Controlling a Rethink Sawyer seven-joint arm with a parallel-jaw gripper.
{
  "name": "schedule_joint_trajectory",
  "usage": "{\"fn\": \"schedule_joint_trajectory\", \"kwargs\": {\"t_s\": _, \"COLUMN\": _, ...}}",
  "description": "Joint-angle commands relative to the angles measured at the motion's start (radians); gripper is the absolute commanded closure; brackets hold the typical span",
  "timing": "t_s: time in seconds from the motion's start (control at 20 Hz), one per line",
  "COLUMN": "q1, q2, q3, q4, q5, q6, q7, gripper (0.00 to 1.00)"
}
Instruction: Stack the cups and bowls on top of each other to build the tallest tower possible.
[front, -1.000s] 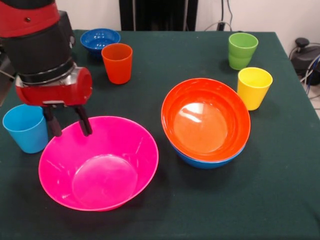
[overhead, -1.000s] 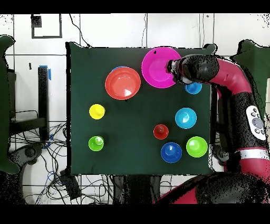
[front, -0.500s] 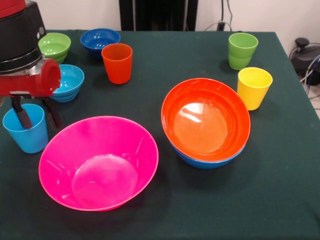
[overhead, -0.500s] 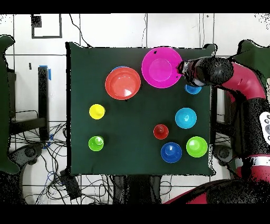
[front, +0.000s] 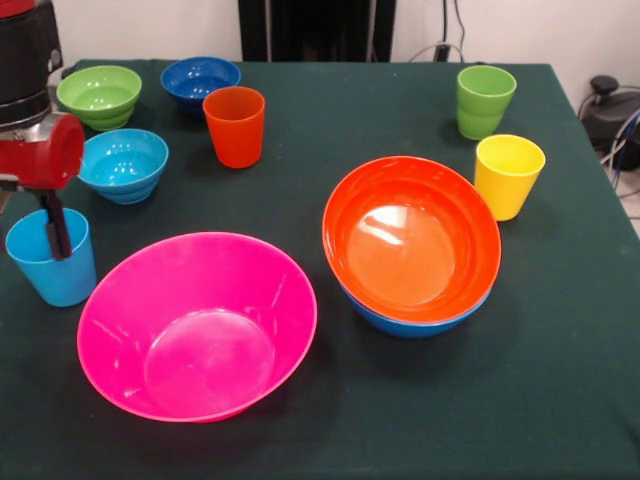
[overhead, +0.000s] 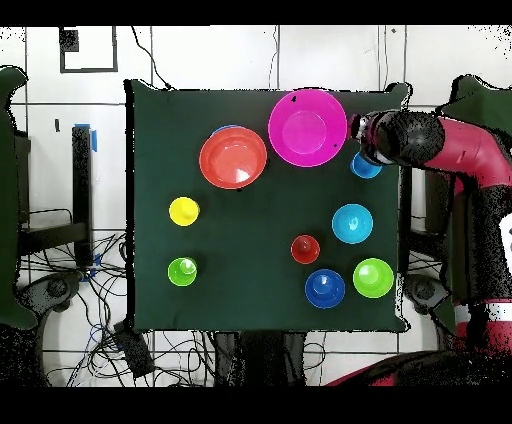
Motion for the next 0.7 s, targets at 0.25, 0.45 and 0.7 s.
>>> {"fn": "schedule_joint_trajectory", "kwargs": {"t_s": 0.25, "q1": 0.018, "q2": 0.027, "q3": 0.034, "q4": 0.026, "q5": -0.151, "q6": -0.140, "q7": -0.344, "gripper": 0.00}}
{"fn": "schedule_joint_trajectory", "kwargs": {"t_s": 0.45, "q1": 0.019, "q2": 0.026, "q3": 0.047, "q4": 0.023, "q5": -0.160, "q6": -0.175, "q7": -0.347, "gripper": 0.00}}
{"fn": "schedule_joint_trajectory", "kwargs": {"t_s": 0.7, "q1": 0.018, "q2": 0.048, "q3": 0.060, "q4": 0.038, "q5": -0.108, "q6": -0.125, "q7": -0.308, "gripper": 0.00}}
